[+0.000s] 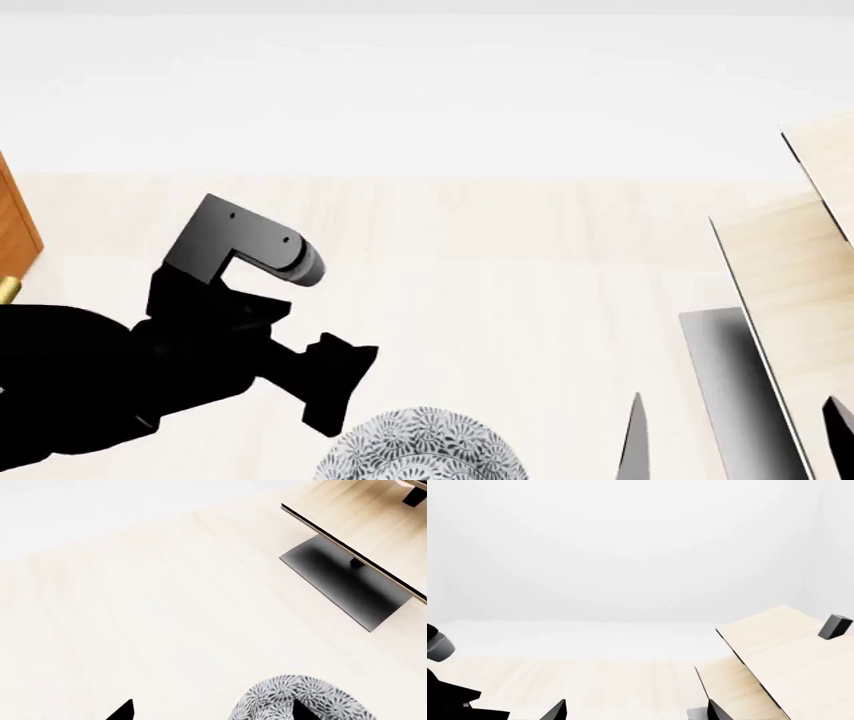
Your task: Close the top drawer of the cabinet and put the bowl on top of it.
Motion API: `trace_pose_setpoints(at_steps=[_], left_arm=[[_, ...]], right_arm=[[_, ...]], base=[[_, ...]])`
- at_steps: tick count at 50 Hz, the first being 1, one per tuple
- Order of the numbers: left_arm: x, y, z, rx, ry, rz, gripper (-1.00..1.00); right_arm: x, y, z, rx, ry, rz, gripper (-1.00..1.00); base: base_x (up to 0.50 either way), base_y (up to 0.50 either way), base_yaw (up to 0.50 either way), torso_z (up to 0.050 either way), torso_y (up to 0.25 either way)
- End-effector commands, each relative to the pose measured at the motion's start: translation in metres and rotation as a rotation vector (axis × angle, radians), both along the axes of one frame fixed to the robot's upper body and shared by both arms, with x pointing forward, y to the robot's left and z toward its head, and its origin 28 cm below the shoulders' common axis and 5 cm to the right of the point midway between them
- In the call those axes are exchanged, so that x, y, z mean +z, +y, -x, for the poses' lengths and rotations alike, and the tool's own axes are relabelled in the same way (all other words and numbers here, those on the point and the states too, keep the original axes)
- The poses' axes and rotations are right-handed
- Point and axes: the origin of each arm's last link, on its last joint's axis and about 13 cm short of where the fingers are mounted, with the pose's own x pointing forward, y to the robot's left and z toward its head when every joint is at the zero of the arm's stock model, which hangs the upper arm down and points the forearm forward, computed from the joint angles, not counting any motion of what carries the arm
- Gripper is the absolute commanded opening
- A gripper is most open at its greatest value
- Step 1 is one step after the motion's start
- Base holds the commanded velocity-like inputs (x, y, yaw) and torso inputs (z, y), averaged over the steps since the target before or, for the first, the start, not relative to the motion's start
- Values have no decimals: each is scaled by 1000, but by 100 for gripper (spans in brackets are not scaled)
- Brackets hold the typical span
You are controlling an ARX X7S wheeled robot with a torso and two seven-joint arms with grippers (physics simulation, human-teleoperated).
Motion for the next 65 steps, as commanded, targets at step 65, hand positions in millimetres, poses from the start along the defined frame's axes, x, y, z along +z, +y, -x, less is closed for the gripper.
trace_pose_setpoints(at_steps=[65], left_arm=[[-68, -14, -4, -69, 125, -51, 100]], right_arm=[[-1, -5, 4, -20, 8, -1, 100]], base=[[0, 0, 0, 0, 0]])
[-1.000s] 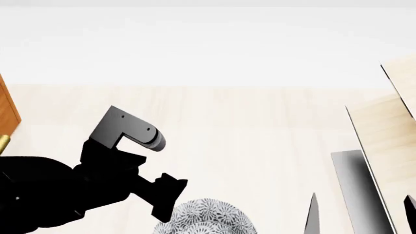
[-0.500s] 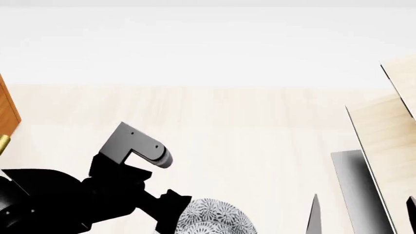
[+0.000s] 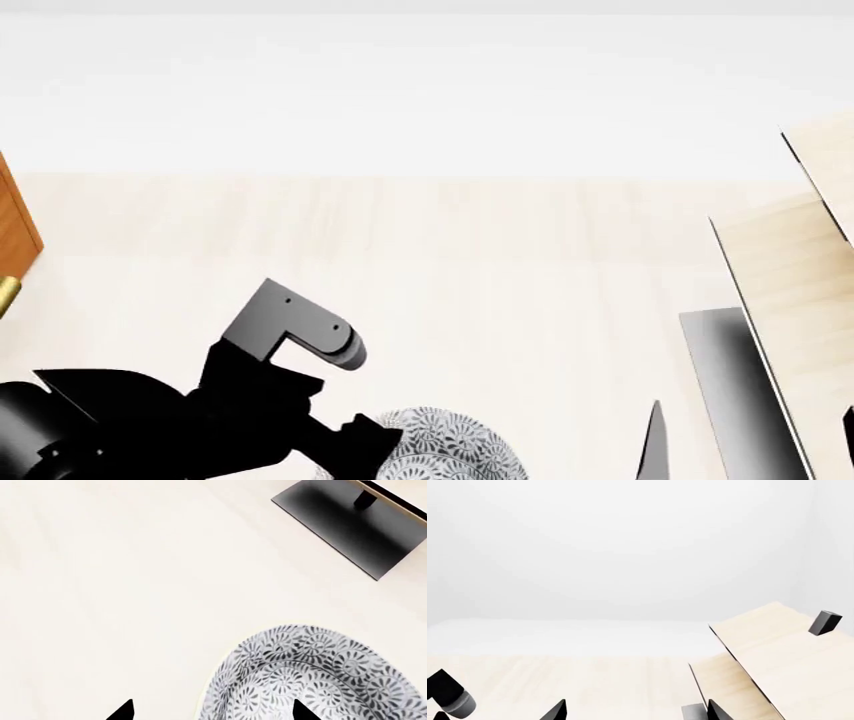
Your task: Close the top drawer of the cabinet and put the bowl on top of it.
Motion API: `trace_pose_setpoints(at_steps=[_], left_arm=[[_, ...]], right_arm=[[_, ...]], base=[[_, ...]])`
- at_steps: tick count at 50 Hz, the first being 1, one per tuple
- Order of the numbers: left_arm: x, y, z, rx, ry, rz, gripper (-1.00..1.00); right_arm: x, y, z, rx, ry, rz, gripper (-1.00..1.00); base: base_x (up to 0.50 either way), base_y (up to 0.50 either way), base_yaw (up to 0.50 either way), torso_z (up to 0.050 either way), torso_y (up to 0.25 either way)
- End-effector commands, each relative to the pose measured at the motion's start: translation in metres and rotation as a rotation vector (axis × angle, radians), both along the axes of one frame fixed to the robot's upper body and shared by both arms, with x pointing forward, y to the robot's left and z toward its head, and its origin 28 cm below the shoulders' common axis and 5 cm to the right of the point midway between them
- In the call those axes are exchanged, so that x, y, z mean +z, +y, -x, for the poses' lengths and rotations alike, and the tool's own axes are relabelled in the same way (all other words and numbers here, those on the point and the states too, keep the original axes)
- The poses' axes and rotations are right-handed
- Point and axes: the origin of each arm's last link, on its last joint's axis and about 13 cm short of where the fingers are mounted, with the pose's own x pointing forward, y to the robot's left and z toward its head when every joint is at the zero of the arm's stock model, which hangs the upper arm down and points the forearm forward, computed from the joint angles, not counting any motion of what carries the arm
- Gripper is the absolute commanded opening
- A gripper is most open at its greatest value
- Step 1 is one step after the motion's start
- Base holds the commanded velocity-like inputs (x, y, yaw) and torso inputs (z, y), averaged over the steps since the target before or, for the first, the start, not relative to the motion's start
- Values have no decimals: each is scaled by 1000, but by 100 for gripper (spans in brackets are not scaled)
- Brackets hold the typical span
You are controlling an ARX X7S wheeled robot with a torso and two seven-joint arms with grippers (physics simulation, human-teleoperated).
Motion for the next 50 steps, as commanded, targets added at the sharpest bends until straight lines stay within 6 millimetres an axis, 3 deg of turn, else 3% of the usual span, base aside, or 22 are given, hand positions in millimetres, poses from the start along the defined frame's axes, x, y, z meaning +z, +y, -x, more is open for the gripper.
trace_pose_setpoints(at_steps=[1, 50], left_arm=[[-12, -1, 0, -3, 21, -7, 100], [-44, -2, -1, 28, 58, -64, 100]], right_arm=[[0, -1, 1, -3, 3, -1, 100], [0, -1, 2, -3, -2, -6, 100]], base=[[0, 0, 0, 0, 0], [0, 0, 0, 0, 0]])
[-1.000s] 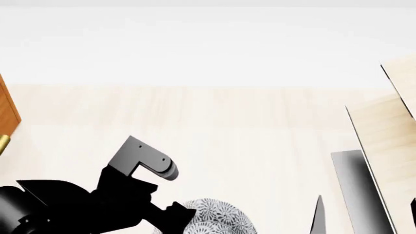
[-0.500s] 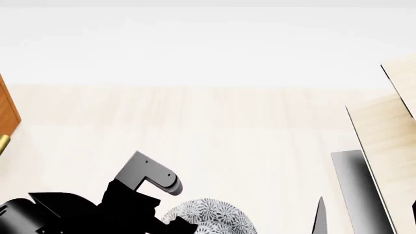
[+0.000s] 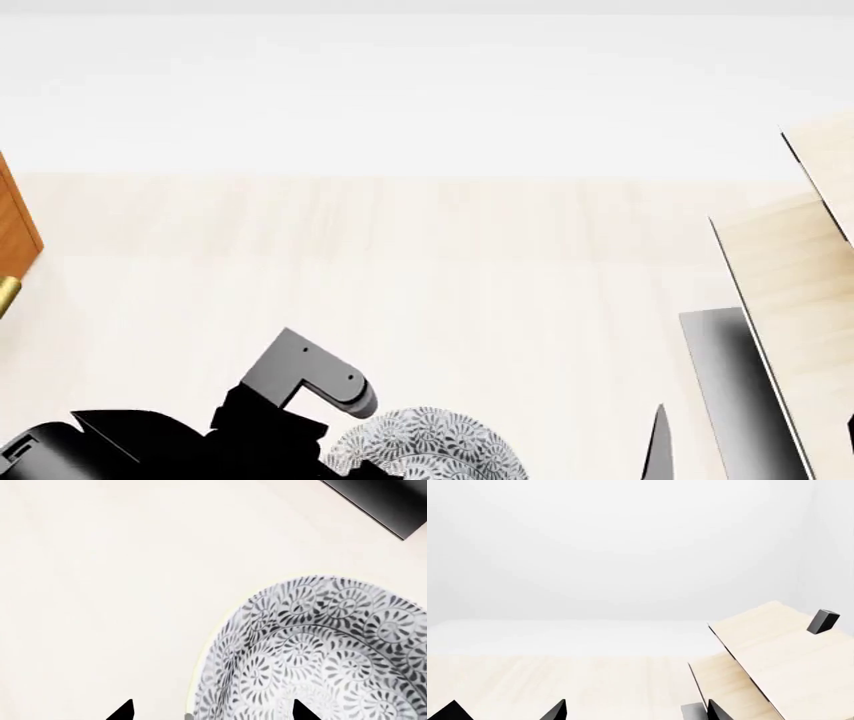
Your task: Close the top drawer of the cabinet and put the bowl on top of it.
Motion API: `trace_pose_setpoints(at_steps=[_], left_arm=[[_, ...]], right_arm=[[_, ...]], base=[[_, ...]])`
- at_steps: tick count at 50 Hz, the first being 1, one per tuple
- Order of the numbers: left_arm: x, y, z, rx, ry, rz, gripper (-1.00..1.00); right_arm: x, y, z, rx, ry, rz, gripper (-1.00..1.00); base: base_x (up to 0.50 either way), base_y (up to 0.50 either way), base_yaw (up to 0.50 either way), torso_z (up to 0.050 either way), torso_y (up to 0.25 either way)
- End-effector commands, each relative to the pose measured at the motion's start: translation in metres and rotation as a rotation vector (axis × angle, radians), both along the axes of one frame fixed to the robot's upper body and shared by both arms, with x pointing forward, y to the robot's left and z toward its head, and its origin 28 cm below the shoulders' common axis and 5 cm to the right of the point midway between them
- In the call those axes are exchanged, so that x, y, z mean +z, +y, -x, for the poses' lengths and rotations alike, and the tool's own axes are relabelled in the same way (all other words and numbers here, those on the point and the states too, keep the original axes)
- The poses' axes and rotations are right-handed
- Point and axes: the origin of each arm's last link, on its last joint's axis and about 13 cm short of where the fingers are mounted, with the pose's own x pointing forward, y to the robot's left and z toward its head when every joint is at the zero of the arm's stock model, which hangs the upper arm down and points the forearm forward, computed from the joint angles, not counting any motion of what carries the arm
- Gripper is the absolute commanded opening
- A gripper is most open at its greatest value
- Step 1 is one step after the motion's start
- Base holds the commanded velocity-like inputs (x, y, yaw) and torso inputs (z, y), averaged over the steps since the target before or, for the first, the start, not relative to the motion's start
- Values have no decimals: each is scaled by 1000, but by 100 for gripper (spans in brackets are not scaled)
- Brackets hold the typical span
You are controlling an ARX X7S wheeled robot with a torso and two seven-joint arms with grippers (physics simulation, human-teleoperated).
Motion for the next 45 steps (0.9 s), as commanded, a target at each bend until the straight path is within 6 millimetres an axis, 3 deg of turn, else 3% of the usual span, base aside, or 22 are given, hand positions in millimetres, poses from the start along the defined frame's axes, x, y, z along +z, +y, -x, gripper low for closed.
trace_pose_setpoints(at_steps=[1, 32, 45], left_arm=[[-7, 1, -3, 40, -9, -28, -100], [-2, 4, 1, 35, -10, -3, -100], [15, 7, 0, 60, -56, 20, -100]], right_arm=[[0, 0, 0, -2, -1, -2, 100], [0, -1, 0, -1, -2, -7, 100], [0, -1, 1, -1, -3, -9, 100]], base=[[0, 0, 0, 0, 0], [0, 0, 0, 0, 0], [0, 0, 0, 0, 0]])
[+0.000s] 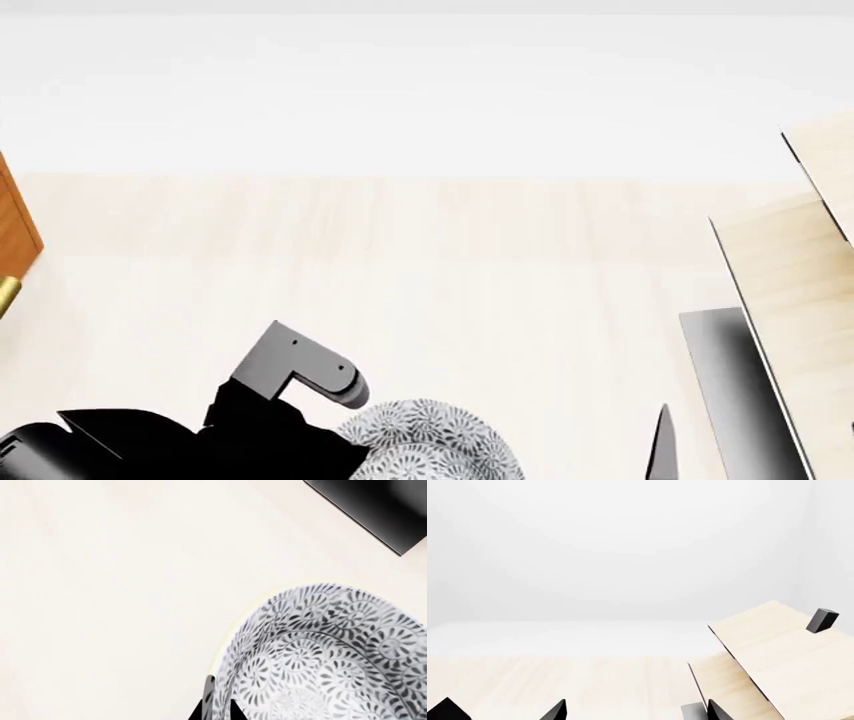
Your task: Close the top drawer of the cabinet and put the bowl on top of it.
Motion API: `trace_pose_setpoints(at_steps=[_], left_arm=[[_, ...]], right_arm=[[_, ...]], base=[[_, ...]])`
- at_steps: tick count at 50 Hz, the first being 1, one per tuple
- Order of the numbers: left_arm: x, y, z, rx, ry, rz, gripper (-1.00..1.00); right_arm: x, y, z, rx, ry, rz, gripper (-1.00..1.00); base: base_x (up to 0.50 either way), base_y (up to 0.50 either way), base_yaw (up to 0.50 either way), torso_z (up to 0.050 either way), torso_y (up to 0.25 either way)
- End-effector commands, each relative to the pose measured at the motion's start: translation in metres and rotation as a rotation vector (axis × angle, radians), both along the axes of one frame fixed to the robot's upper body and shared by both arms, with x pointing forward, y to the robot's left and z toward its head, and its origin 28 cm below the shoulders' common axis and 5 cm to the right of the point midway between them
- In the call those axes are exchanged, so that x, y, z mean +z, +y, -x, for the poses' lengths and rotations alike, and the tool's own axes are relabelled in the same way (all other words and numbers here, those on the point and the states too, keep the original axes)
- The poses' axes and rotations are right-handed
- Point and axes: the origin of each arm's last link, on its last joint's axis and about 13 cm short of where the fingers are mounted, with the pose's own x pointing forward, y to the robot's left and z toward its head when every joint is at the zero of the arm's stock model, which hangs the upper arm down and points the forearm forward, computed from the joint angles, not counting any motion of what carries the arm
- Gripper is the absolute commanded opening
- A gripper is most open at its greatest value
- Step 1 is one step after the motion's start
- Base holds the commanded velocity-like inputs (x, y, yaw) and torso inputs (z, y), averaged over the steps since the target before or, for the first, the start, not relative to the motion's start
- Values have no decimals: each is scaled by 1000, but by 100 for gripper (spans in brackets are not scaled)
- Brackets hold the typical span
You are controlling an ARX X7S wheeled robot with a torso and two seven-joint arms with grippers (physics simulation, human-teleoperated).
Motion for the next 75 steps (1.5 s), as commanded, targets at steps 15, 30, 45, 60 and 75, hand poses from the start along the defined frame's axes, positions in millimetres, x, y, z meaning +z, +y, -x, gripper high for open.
trace_pose_setpoints(at_steps=[15, 30, 45, 60, 75], left_arm=[[31, 7, -2, 38, -98, -8, -100], [51, 14, 0, 63, -144, -2, -100], [79, 22, 1, 93, -200, 3, -100], [95, 25, 3, 109, -226, 24, -100], [117, 32, 2, 169, -289, 45, -100]], right_arm=[[0, -1, 1, 0, -6, -2, 100], [1, -1, 4, 1, -10, -1, 100], [0, -2, 6, 0, -9, -4, 100], [1, -1, 7, 0, -12, -2, 100], [2, 1, 5, 8, -21, 6, 100]], base=[[0, 0, 0, 0, 0], [0, 0, 0, 0, 0], [0, 0, 0, 0, 0], [0, 0, 0, 0, 0], [0, 0, 0, 0, 1]])
